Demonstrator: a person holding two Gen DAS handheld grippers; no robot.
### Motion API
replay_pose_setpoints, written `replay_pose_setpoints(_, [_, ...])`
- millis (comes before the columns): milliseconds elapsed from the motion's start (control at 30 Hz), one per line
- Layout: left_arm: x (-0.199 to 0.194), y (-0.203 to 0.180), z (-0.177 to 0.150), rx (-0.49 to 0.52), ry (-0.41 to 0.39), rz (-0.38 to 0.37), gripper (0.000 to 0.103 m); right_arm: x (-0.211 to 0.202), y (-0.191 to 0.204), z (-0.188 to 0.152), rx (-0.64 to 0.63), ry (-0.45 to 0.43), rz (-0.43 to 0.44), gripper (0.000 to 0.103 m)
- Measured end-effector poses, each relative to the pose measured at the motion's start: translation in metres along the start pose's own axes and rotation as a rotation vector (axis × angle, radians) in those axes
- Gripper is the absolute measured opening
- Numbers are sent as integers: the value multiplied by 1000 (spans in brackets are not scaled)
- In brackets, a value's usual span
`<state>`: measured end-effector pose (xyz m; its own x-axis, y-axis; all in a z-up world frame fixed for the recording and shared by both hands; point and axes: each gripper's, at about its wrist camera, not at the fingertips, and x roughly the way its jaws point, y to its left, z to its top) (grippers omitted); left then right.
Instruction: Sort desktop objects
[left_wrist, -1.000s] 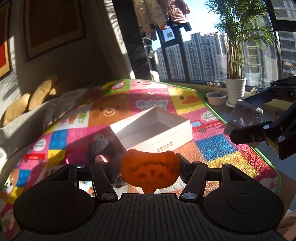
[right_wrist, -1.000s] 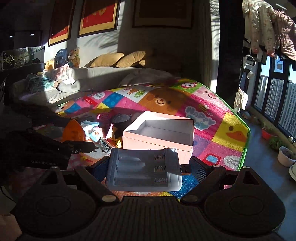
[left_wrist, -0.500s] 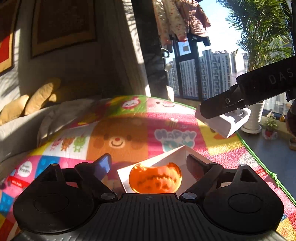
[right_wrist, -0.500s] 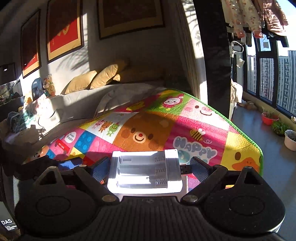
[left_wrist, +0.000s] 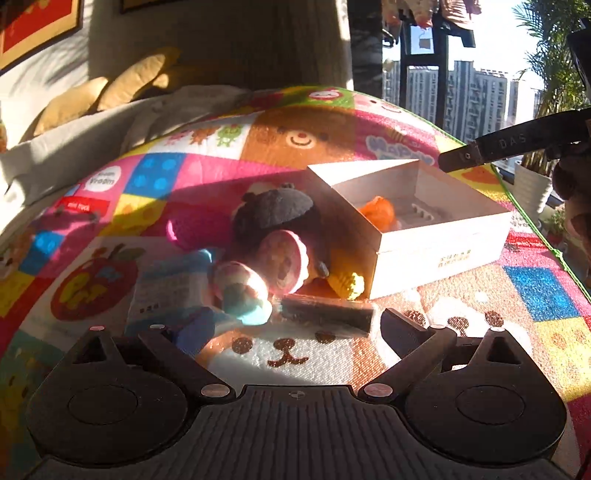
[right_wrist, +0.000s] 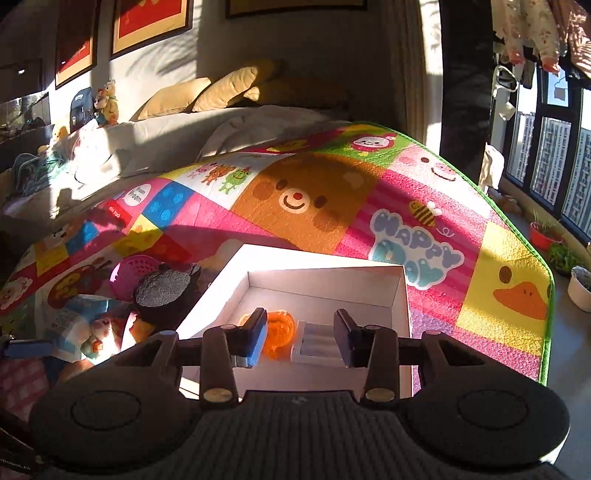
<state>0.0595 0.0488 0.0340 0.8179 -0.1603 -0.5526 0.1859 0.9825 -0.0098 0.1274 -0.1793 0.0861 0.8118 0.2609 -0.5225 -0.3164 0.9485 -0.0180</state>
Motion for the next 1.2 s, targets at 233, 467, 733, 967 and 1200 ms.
replay_pose_setpoints(233, [-11, 37, -22, -154, 45, 116, 100, -20, 111, -59, -340, -9, 125, 39])
replay_pose_setpoints(467, [-34, 70, -25, -241, 18, 184, 102, 13, 169, -78, -482, 17, 84, 40])
replay_pose_setpoints(733, [-32, 54, -24, -193, 5, 108, 102, 22, 150, -73, -411, 122, 134, 18])
replay_pose_setpoints(967, [-22, 14, -20, -55, -31, 73, 97, -58, 102, -101, -305, 137, 172, 12])
replay_pose_setpoints(1200, [-2, -9, -7, 13, -41, 92, 75, -89, 53, -123, -118, 91, 86, 14])
